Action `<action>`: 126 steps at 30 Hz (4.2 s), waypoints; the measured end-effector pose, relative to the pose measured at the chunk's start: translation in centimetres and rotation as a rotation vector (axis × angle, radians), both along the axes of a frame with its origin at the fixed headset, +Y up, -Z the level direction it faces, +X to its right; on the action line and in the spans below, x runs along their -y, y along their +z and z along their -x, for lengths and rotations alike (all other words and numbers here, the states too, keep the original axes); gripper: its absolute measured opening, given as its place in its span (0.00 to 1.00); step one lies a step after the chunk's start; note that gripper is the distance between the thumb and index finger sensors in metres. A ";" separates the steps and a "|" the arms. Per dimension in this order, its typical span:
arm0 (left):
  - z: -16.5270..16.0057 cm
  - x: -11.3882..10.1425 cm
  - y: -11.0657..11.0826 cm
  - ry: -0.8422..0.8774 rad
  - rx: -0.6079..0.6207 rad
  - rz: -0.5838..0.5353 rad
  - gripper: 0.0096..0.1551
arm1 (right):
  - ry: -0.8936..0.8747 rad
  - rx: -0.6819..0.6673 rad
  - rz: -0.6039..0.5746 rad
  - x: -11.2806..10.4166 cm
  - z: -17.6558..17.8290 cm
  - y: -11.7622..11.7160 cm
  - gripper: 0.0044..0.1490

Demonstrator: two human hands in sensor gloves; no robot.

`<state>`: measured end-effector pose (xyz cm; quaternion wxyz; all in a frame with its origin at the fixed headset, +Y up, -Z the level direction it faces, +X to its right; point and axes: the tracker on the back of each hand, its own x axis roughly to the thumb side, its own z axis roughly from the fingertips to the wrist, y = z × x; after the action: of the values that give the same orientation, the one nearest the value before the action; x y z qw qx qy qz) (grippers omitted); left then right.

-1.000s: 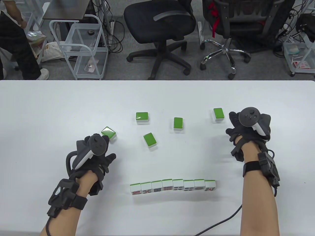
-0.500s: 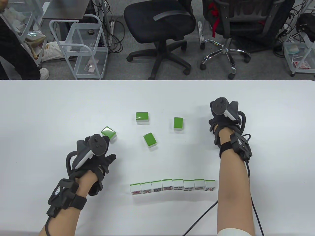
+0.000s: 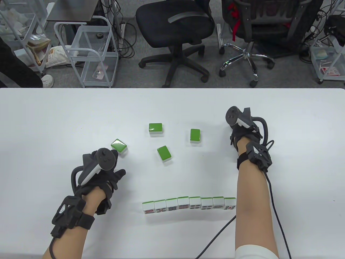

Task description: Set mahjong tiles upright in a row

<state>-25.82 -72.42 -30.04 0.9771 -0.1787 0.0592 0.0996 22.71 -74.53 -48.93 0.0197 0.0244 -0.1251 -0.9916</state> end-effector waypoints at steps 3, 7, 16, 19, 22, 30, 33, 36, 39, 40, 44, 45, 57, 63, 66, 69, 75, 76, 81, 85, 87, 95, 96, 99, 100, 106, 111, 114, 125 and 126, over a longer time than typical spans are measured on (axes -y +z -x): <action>0.0 0.0 0.0 -0.001 -0.001 -0.002 0.50 | 0.077 -0.013 -0.058 -0.3 0.0 0.2 0.41; 0.2 -0.2 0.1 0.006 -0.008 -0.006 0.50 | -0.056 -0.003 0.024 -0.9 -0.2 1.2 0.45; 0.0 -0.2 0.2 0.014 0.005 -0.006 0.50 | -0.342 -0.201 0.352 -4.2 0.6 8.9 0.49; 0.0 -0.1 0.2 0.020 0.010 -0.004 0.50 | -0.393 -0.230 0.443 -4.4 -0.1 12.1 0.49; 0.0 -0.1 0.2 0.028 0.011 0.002 0.50 | -0.408 -0.226 0.520 -4.1 -1.1 14.7 0.49; -0.1 0.0 0.3 0.038 0.013 0.008 0.50 | -0.368 -0.241 0.640 -1.9 -2.2 19.7 0.49; -0.2 0.1 0.3 0.036 0.012 0.014 0.50 | -0.356 -0.274 0.675 -1.1 -1.6 20.6 0.49; -0.2 0.3 0.4 0.035 0.011 0.024 0.50 | -0.382 -0.293 0.659 -1.1 -1.4 20.8 0.47; -0.2 0.3 0.4 0.036 0.010 0.028 0.50 | -0.474 -0.293 0.650 -0.9 -1.6 20.6 0.44; -0.2 0.3 0.4 0.036 0.009 0.027 0.50 | -0.502 -0.291 0.640 -0.9 -1.8 20.4 0.43; -0.2 0.4 0.4 0.036 0.008 0.034 0.50 | -0.563 -0.279 0.610 -0.7 -2.4 19.7 0.37; -0.2 0.3 0.4 0.037 0.008 0.034 0.50 | -0.572 -0.273 0.604 -0.7 -2.5 19.6 0.36; 0.2 0.1 0.2 0.047 -0.004 0.025 0.49 | -0.500 -0.200 0.317 -5.9 -3.5 19.3 0.40; 0.6 0.4 0.0 0.032 -0.018 0.026 0.49 | -0.333 -0.080 -0.010 -7.9 -1.5 19.2 0.50; 0.6 0.4 0.1 0.030 -0.020 0.022 0.50 | -0.315 -0.074 -0.059 -6.9 -0.5 19.2 0.53; 0.5 0.4 -0.1 0.023 -0.022 0.003 0.50 | -0.313 -0.077 -0.058 -5.7 -0.4 19.3 0.55; 0.7 -1.6 -2.5 -0.109 -0.053 -0.080 0.49 | -0.338 -0.075 -0.024 -4.8 -0.7 19.3 0.55; 0.7 -2.0 -3.2 -0.130 -0.061 -0.090 0.49 | -0.337 -0.077 -0.019 -4.8 -0.7 19.3 0.55; -0.1 -2.0 -6.7 -0.243 -0.079 -0.070 0.49 | -0.331 -0.087 -0.017 -4.9 -0.2 19.2 0.55; -1.5 0.0 -8.6 -0.324 -0.079 -0.025 0.50 | -0.345 -0.092 -0.026 -5.3 0.0 19.3 0.55; -2.2 1.1 -9.4 -0.374 -0.073 -0.007 0.50 | -0.348 -0.092 -0.029 -5.4 -0.1 19.3 0.55; -3.1 3.2 -10.7 -0.501 -0.060 -0.064 0.48 | -0.362 -0.087 -0.020 -5.5 -0.6 19.3 0.55; -3.2 3.2 -10.7 -0.498 -0.051 -0.082 0.47 | -0.366 -0.085 -0.019 -5.5 -0.6 19.3 0.55; -3.3 2.7 -10.5 -0.436 -0.030 -0.042 0.45 | -0.385 -0.084 -0.029 -5.8 -0.9 19.4 0.55; -3.3 2.3 -10.4 -0.404 0.002 -0.012 0.45 | -0.391 -0.085 -0.033 -5.9 -1.0 19.4 0.55; -3.8 0.0 -6.0 -0.149 0.235 0.157 0.46 | -0.410 -0.083 -0.036 -6.0 -1.3 19.6 0.55; -4.8 0.0 -1.1 -0.072 0.407 0.329 0.46 | -0.422 -0.081 -0.032 -5.9 -1.4 19.6 0.55; -5.4 0.8 1.5 0.000 0.475 0.394 0.46 | -0.433 -0.081 -0.025 -5.9 -1.4 19.7 0.55; -6.3 1.6 4.1 0.090 0.499 0.354 0.47 | -0.466 -0.075 -0.009 -5.8 -1.7 19.8 0.55; -6.3 1.6 4.1 0.107 0.501 0.362 0.47 | -0.466 -0.074 -0.008 -5.8 -1.7 19.8 0.55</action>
<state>-19.54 -74.06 -25.91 0.9070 -0.3715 -0.1760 0.0914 24.40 -68.76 -29.12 -0.2053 -0.0415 -0.1225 -0.9701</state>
